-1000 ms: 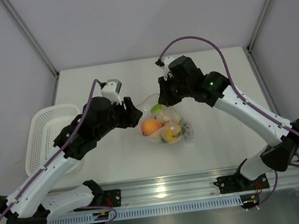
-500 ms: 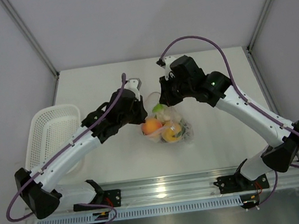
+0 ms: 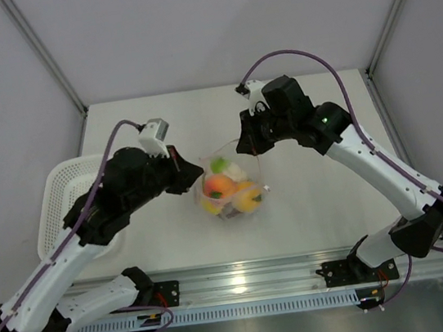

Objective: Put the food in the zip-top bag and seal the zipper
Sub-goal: Adjust the zipper food storage bag at the center of the board.

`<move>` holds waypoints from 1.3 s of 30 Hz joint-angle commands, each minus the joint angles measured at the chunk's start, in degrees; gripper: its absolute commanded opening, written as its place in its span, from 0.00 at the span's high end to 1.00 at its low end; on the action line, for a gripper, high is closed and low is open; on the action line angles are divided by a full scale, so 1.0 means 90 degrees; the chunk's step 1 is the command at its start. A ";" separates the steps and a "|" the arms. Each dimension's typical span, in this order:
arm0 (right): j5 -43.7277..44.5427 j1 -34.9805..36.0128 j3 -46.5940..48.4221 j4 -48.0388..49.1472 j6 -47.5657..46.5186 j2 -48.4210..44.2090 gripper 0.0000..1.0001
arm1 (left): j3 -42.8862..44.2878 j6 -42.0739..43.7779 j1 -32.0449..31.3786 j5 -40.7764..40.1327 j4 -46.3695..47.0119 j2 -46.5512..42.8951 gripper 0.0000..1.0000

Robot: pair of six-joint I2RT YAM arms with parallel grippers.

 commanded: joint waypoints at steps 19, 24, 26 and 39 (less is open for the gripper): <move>-0.1342 -0.0119 -0.0197 0.0671 -0.0364 0.0516 0.89 | -0.1309 -0.1118 -0.0003 -0.0312 0.0637 -0.0718 0.99; -0.1118 -0.0129 0.0027 0.0643 -0.0490 0.0517 0.58 | -0.1232 -0.1411 0.0006 -0.0596 0.0530 -0.0659 0.99; -0.0864 -0.0148 0.0241 0.0575 -0.0520 0.0439 0.33 | -0.1134 -0.1450 -0.0003 -0.0674 0.0578 -0.0659 0.99; -0.0618 -0.0578 -0.0645 0.0760 -0.0237 -0.1786 0.01 | 0.0438 -0.1255 -0.0003 -0.0704 0.0774 0.0336 0.99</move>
